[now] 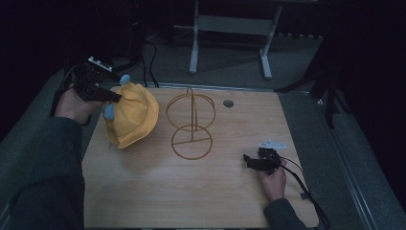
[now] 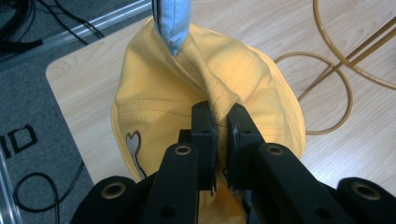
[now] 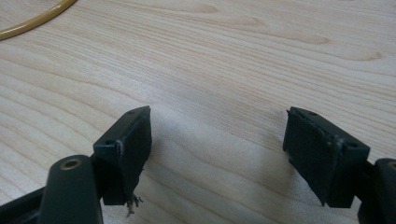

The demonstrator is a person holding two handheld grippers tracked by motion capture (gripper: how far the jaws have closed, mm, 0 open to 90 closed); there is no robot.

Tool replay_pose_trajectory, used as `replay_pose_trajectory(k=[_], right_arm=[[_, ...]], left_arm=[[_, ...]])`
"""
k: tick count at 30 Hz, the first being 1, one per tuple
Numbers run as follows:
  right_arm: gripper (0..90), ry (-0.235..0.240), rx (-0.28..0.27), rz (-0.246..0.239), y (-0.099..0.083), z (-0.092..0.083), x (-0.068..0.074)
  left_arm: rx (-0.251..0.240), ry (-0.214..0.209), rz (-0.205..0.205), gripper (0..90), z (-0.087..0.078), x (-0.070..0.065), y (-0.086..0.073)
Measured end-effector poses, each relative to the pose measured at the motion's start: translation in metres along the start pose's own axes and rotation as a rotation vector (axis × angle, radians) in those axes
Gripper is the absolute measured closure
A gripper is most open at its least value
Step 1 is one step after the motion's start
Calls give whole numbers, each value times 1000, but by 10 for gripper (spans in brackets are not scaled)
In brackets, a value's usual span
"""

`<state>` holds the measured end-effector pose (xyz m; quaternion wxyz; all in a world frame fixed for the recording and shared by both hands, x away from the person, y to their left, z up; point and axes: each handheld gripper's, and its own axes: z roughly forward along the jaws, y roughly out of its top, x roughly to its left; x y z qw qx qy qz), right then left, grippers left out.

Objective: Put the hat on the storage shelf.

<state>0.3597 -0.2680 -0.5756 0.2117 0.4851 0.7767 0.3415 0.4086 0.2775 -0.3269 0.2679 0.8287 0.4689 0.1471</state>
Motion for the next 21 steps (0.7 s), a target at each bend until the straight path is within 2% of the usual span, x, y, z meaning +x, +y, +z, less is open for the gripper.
replay_pose_trajectory(k=[4,11,15,17,18,21], right_arm=[[236,0,0,0,0,0,0],[236,1,-1,1,0,0,0],[236,1,-1,1,0,0,0],[236,2,-1,0,0,0,0],[236,3,0,0,0,0,0],[236,4,0,0,0,0,0]], left_arm=[[-4,-2,23,834,-6,2,6],[-16,-34,74,834,-15,0,14],[-18,-28,116,834,-22,-4,19],[-25,-36,119,834,-24,-4,20],[-43,-55,112,834,-26,-4,22],[-46,-59,117,834,-27,-4,24]])
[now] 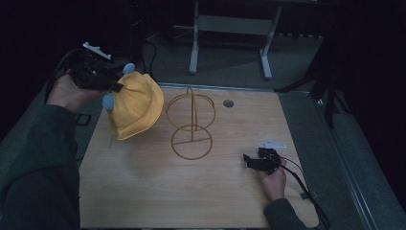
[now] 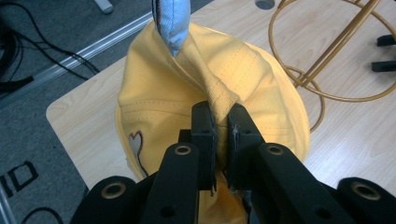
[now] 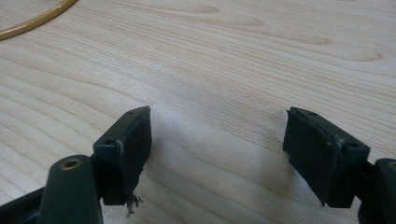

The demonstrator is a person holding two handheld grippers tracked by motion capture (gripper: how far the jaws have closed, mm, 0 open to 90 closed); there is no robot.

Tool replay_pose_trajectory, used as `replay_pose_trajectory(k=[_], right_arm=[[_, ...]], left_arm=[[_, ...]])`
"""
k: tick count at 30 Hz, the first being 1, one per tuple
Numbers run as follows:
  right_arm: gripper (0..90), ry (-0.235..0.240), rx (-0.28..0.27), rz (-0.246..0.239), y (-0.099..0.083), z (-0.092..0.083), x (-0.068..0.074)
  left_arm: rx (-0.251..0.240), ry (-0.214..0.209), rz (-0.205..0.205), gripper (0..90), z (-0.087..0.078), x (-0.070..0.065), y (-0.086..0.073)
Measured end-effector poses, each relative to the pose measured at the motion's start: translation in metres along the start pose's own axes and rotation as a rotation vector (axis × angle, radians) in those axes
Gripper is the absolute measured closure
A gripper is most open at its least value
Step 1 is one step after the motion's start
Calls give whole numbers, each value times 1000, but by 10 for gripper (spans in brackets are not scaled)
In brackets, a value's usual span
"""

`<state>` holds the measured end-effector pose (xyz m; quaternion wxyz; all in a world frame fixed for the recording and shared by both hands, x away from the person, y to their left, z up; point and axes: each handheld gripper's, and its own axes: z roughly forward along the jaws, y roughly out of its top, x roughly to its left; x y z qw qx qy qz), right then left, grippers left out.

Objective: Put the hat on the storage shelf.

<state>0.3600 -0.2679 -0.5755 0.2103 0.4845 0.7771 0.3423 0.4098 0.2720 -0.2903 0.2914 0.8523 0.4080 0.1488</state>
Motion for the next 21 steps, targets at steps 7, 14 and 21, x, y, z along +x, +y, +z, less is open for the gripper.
replay_pose_trajectory(k=[7,14,21], right_arm=[[236,0,0,0,0,0,0],[235,0,0,-1,0,0,0],[236,0,0,0,0,0,0]], left_arm=[[-19,-3,-6,834,-5,2,1],[-37,-19,21,835,-12,-2,4],[-52,-28,37,835,-14,-6,9]])
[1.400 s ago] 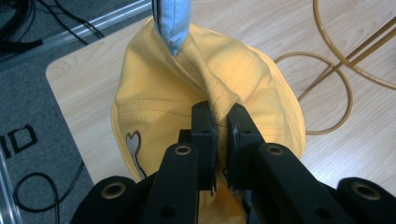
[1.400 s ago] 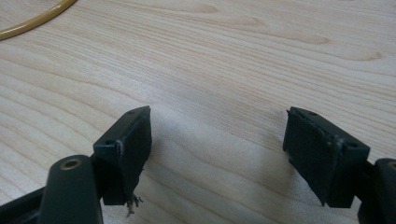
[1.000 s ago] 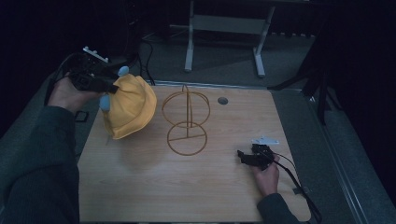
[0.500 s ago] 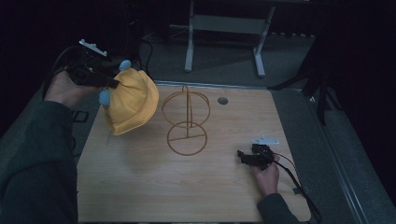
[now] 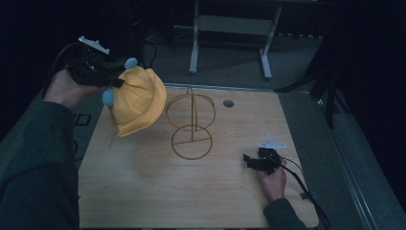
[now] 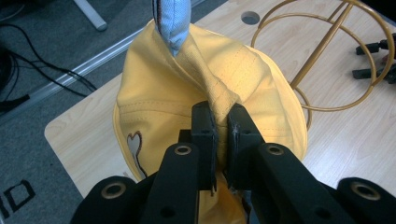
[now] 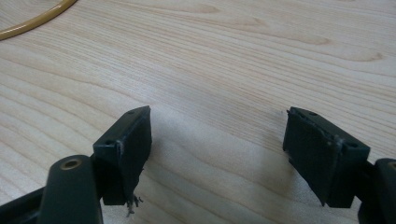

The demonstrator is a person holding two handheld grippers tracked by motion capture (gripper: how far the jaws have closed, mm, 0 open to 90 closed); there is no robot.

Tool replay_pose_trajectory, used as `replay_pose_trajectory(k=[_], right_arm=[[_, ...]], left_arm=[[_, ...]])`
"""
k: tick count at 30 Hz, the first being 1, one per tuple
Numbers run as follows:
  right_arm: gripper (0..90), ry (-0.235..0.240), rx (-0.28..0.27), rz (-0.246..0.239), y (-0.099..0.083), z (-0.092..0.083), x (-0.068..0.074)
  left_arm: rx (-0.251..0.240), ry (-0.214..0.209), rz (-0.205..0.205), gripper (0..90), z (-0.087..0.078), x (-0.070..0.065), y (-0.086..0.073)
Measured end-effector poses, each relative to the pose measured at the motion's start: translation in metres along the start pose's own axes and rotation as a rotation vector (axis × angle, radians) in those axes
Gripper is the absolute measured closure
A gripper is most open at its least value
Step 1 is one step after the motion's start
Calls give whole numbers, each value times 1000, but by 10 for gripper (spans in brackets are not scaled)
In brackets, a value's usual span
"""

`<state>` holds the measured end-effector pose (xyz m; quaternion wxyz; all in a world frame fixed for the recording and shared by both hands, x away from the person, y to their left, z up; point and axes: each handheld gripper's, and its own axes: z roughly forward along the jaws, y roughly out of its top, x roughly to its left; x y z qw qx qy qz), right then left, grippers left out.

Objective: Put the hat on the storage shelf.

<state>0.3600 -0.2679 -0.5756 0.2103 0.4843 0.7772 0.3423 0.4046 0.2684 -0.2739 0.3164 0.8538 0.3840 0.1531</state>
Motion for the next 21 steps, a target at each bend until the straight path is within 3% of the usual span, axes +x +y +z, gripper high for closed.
replay_pose_trajectory(k=[21], right_arm=[[236,0,0,0,0,0,0]], left_arm=[[-65,-32,20,835,-12,-3,2]])
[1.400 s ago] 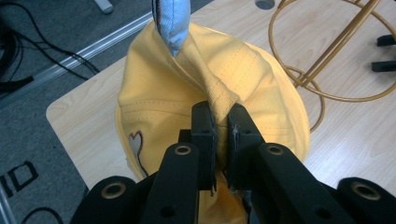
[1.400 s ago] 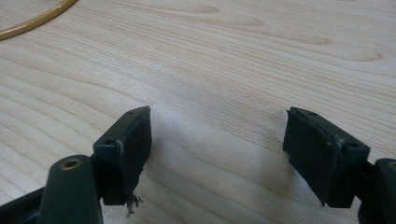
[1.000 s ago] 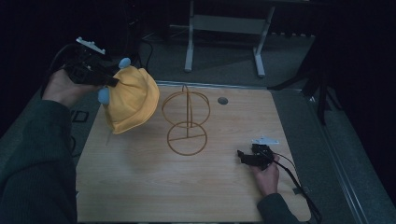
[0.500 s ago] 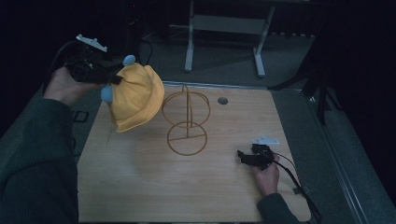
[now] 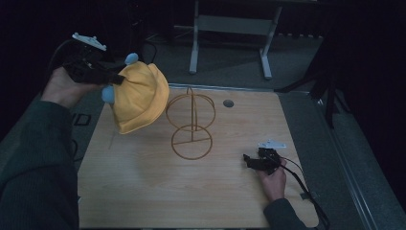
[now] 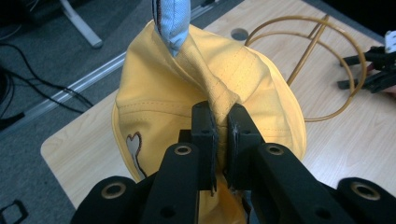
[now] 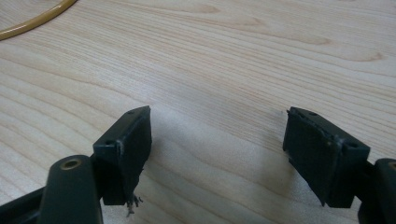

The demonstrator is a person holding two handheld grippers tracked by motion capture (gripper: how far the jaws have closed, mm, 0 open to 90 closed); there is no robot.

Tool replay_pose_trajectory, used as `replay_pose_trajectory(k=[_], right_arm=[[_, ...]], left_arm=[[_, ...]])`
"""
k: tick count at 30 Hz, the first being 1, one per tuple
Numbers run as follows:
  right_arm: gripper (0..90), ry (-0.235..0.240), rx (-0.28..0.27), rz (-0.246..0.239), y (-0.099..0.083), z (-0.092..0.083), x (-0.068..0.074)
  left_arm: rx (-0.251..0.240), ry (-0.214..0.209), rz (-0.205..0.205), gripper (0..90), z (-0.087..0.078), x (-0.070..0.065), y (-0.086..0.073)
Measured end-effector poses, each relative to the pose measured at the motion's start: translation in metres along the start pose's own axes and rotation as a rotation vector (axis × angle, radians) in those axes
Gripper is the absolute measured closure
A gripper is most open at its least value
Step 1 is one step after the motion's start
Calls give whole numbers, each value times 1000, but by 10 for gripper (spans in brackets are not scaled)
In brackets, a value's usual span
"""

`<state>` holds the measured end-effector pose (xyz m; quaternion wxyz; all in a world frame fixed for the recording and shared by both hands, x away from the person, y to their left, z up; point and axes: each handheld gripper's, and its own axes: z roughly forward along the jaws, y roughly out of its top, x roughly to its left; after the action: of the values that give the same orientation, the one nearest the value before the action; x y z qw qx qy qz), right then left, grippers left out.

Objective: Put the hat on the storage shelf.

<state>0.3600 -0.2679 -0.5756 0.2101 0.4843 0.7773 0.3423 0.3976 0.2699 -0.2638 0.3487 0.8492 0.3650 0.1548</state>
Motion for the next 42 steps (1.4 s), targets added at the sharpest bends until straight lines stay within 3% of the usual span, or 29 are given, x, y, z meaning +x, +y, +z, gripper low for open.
replay_pose_trajectory(k=[6,24,42], right_arm=[[236,-1,0,-1,0,0,0],[236,1,0,-1,0,0,0],[236,1,0,-1,0,0,0]], left_arm=[[-30,-18,2,835,-3,-1,1],[-55,-39,43,835,-8,-10,8],[-59,-64,86,835,-5,-24,19]])
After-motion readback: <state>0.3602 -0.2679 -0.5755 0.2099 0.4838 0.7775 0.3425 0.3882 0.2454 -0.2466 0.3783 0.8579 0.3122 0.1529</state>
